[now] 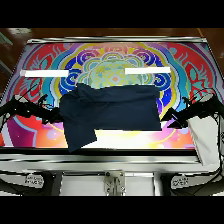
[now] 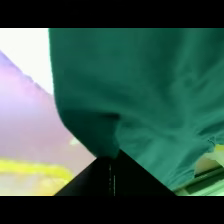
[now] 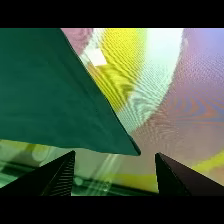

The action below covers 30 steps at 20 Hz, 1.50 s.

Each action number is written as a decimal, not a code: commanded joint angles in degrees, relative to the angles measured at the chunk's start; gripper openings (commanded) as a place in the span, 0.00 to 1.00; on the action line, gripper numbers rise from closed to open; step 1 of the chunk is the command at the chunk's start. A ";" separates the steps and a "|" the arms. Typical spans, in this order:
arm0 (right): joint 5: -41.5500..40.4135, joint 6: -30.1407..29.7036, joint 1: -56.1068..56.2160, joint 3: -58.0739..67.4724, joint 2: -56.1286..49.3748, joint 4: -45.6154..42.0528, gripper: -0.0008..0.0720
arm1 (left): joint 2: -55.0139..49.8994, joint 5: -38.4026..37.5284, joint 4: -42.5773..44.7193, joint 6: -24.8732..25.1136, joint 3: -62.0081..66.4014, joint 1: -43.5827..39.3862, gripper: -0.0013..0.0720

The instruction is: Fold the shirts.

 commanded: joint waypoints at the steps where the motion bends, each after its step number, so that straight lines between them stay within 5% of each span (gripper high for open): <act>1: -4.00 0.00 1.79 -3.30 -0.20 0.07 0.88 | 3.58 -0.33 -0.04 1.42 0.09 -0.04 0.07; 4: -5.03 0.39 5.66 -3.30 -2.23 0.26 0.87 | 5.31 -0.33 -0.07 1.42 0.09 -0.04 0.07; 6: -6.08 0.37 8.17 -3.30 -3.10 0.26 0.63 | 6.14 -0.35 -0.07 1.42 0.33 -0.02 0.07; 9: -6.54 -0.42 9.88 -1.97 -1.90 2.73 0.10 | 7.74 -1.22 -0.07 1.40 3.34 -0.02 0.07; 15: -6.71 -14.88 9.81 16.46 15.08 12.76 0.11 | 20.70 -1.29 -0.37 1.42 27.52 -0.07 0.07; 21: -27.32 -10.01 9.84 41.05 37.16 4.74 0.11 | 36.92 11.65 -1.92 1.38 57.11 -0.04 0.07; 30: -17.84 -6.86 9.84 43.19 56.94 -6.23 0.11 | 53.64 5.11 6.47 -5.73 59.91 -0.04 0.07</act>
